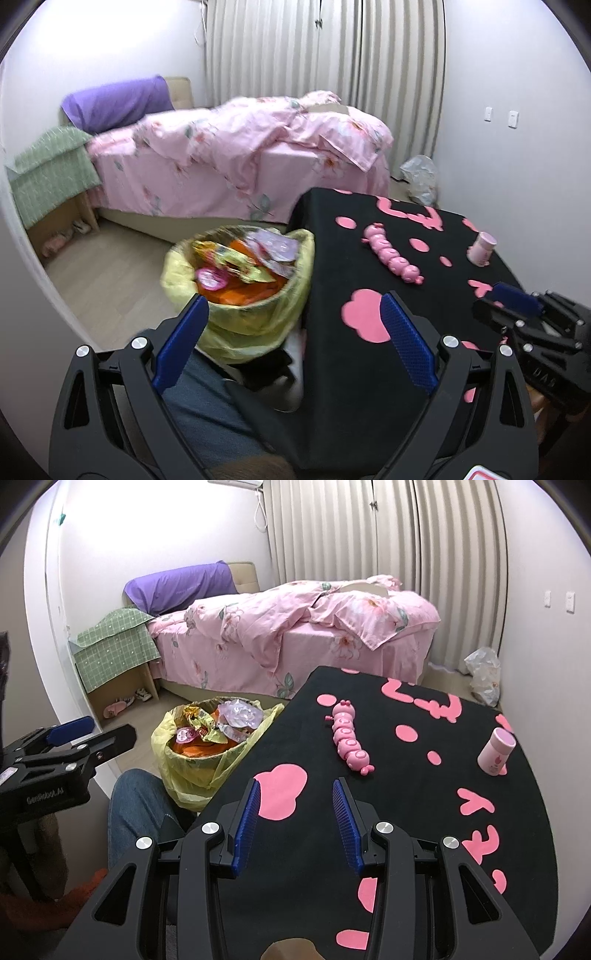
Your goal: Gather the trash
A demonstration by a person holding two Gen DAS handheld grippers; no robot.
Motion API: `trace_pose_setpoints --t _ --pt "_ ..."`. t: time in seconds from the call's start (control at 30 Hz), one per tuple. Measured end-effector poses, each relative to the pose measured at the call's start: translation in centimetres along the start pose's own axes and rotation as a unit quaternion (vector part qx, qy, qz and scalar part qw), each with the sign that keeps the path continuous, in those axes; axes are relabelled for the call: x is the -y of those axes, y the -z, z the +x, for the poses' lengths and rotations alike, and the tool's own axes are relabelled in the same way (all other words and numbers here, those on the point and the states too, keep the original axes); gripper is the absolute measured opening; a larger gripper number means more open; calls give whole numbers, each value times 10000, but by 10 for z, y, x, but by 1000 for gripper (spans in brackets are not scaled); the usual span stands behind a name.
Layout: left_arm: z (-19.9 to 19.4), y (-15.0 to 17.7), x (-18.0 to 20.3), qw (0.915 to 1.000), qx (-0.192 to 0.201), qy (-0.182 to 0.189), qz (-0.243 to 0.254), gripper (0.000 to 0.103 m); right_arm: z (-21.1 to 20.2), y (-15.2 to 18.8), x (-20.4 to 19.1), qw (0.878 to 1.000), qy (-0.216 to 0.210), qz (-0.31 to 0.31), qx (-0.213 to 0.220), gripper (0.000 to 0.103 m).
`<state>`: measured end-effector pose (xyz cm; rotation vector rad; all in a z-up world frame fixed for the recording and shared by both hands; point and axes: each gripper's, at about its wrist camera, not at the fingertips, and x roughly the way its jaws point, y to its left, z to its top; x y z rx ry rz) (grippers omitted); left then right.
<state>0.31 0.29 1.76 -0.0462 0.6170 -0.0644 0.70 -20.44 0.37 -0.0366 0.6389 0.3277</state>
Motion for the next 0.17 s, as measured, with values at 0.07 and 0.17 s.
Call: trace_pose_setpoints --t 0.07,0.17 --pt "15 -6 10 9998 -119 173 62 89 2 -3 24 9996 -92 264 26 39" --pt "52 -14 44 9986 -339 196 353 94 19 -12 68 9990 103 404 128 54"
